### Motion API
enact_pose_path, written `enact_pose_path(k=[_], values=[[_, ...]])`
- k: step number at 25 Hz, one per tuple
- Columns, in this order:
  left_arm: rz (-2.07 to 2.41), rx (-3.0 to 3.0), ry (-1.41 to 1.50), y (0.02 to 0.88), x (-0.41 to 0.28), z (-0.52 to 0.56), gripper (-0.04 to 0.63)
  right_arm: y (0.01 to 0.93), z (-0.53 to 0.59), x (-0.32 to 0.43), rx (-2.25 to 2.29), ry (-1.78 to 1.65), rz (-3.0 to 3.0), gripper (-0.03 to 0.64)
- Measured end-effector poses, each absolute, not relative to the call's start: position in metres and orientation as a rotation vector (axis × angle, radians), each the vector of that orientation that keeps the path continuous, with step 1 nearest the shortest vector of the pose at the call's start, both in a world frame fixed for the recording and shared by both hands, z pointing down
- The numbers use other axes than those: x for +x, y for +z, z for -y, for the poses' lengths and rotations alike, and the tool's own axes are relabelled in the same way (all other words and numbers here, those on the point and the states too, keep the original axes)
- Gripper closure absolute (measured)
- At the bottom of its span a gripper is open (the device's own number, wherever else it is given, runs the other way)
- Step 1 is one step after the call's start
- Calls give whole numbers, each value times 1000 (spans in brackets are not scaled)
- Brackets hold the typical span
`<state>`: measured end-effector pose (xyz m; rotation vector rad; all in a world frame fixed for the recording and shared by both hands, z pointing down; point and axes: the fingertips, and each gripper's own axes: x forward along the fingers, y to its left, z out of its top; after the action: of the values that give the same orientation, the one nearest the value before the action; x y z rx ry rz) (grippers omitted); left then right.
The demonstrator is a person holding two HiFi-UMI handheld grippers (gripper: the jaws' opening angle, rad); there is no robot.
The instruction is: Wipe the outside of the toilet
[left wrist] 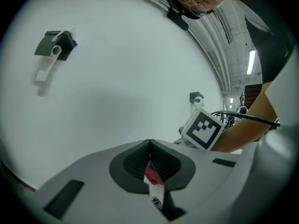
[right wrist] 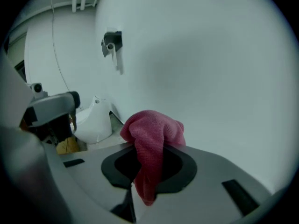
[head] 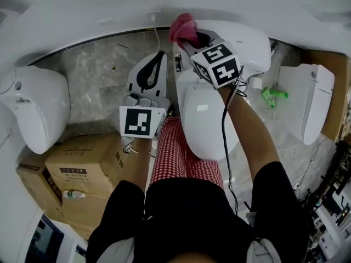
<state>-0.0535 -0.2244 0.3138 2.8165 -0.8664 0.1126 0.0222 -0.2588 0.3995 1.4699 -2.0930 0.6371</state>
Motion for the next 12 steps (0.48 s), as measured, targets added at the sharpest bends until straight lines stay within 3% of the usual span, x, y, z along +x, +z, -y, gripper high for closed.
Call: enact_pose_path(k=[12], values=[[871,2761,101,330,-65,227,586,448,276,52,1463,699,1897,538]])
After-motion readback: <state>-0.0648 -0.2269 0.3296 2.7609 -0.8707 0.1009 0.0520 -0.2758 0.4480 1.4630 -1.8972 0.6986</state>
